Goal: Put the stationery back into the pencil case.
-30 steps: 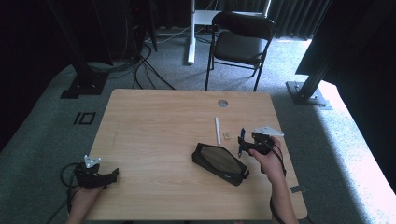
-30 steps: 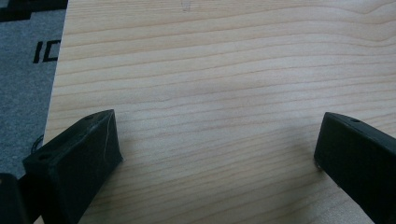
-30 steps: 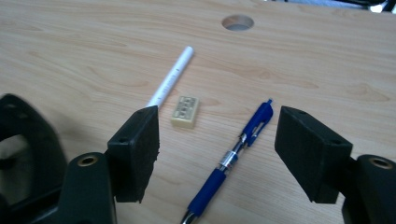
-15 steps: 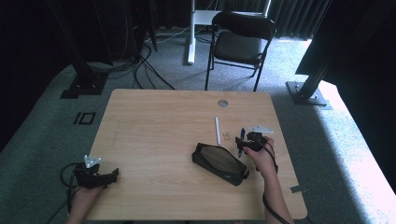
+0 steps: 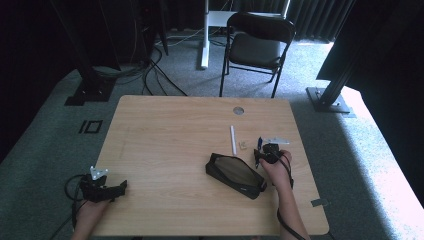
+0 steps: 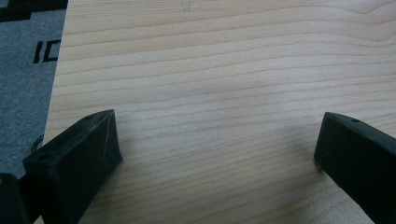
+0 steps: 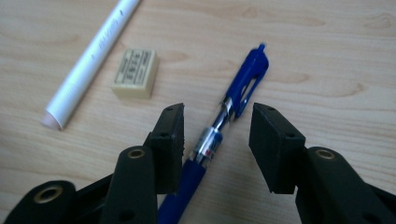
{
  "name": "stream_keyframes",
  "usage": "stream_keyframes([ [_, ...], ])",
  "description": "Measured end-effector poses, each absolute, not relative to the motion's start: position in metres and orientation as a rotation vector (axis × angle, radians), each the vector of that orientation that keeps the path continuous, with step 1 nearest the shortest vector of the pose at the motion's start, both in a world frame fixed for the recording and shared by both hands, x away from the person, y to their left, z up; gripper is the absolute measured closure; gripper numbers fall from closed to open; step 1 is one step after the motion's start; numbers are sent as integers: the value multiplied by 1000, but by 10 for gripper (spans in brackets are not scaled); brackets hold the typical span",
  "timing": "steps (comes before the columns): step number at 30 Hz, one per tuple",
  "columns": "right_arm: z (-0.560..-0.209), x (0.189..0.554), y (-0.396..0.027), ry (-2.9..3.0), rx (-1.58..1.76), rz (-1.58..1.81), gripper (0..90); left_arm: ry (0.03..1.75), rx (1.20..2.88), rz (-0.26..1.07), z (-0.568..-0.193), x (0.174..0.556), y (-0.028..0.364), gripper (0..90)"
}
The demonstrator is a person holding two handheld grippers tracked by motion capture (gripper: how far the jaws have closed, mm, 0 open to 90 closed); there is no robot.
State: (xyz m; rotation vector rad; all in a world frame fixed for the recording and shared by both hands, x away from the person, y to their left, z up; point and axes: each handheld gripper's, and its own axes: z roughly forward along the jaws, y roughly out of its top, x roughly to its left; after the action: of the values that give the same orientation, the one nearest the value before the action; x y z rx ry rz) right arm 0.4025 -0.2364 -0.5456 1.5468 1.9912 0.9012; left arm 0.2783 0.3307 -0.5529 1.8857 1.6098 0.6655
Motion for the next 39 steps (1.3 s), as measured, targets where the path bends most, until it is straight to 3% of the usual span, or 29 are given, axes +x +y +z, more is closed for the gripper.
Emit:
stream_keyframes([
  [13, -547, 405, -235, 1974, 1562, 854, 690, 1610, 1885, 666, -553, 278, 331, 6],
  [18, -544, 407, -237, 1961, 1645, 881, 794, 1610, 1886, 666, -553, 278, 331, 6],
  [39, -511, 396, -256, 1916, 1650, 1056, 795, 1610, 1885, 666, -553, 278, 331, 6],
])
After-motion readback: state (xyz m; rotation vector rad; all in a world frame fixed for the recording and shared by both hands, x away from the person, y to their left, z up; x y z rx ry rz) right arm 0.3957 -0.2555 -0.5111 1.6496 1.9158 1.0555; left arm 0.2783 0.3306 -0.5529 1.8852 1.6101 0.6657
